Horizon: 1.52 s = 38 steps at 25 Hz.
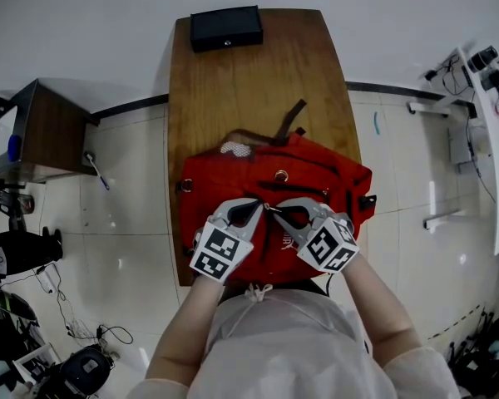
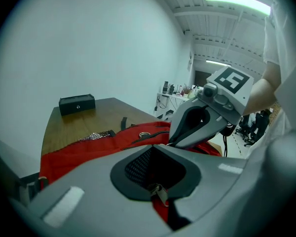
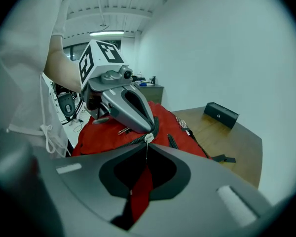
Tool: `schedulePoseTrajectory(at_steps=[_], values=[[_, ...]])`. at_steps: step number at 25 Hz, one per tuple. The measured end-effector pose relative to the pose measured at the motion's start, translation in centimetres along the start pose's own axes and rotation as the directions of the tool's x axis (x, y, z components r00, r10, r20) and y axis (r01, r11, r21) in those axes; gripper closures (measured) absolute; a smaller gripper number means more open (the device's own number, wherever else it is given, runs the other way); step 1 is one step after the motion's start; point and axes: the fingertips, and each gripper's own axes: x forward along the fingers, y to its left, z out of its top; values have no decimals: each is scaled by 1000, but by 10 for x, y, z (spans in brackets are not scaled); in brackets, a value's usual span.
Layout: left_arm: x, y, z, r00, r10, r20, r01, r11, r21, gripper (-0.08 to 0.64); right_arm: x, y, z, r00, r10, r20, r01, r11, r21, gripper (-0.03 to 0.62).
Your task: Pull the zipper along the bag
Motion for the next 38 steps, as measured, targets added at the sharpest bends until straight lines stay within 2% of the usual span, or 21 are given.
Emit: schedulePoseTrajectory(at_steps=[4,15,19,23,27,30,33,38], values=[[2,-1,-3,1000,5,-19,-5,1000,0,551,-4,8,-6,999,9,-33,-7,997,75,580],[2,-5,-8,999,-40,-15,40,999,6,552,-13,43,-14,999,-9,-51,17,987,158,578],[1,-4,-8,999,-40,-2,40,999,20,551,-11,60,-21,996,5,-88,10,985,172,576],[-1,-5,-12,999,-51,13,51,998,26,552,-5,87,-32,990,36,-133,-5,973,230,577],[-3,-4,-13,997,-67,25,67,997,29,552,-4,104,-36,989,47,-141,-2,954,300,577],[-3,-5,-14,997,-74,32,73,997,35,552,-2,119,-39,987,55,-150,-5,948,318,578],[-4,-5,-14,996,-80,37,78,996,42,552,3,139,-42,982,102,-160,-42,939,340,580],[-4,-6,-14,994,-92,53,89,995,51,552,11,174,-43,965,209,-160,-128,905,406,578]])
